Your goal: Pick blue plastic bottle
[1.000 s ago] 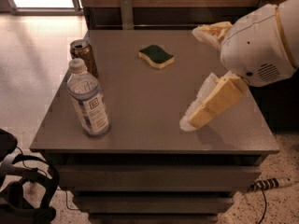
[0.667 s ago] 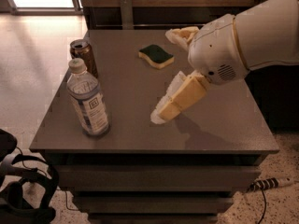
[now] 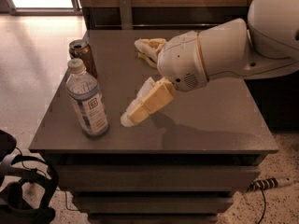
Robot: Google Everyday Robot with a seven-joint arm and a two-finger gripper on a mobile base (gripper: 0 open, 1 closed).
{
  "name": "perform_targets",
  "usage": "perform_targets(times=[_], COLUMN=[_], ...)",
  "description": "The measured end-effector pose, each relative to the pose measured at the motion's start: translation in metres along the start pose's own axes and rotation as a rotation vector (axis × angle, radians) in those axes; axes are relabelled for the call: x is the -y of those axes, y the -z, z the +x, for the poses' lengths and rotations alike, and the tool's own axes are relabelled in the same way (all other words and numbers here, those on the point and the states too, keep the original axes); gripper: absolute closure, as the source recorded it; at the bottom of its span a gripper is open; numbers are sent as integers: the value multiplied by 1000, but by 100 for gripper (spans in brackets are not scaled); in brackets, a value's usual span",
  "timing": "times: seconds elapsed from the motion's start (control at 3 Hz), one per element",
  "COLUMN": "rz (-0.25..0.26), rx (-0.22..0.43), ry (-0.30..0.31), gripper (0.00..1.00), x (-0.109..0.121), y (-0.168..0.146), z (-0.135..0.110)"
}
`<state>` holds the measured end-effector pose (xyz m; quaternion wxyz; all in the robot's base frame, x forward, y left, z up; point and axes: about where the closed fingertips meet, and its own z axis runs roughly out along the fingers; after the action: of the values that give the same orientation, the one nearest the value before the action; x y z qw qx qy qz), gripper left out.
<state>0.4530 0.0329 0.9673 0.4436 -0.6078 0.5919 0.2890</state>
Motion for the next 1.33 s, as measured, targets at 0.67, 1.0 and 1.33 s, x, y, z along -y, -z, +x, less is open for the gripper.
perform_targets(times=[0.67,1.0,1.33], rz=[-58,-70,-63], rx=[92,89,133], ry=[-3,-40,-89], gripper=[0,0,0], x=[-16,-6,11], y=[-26,-31,-46], z=[-22,-18,-6])
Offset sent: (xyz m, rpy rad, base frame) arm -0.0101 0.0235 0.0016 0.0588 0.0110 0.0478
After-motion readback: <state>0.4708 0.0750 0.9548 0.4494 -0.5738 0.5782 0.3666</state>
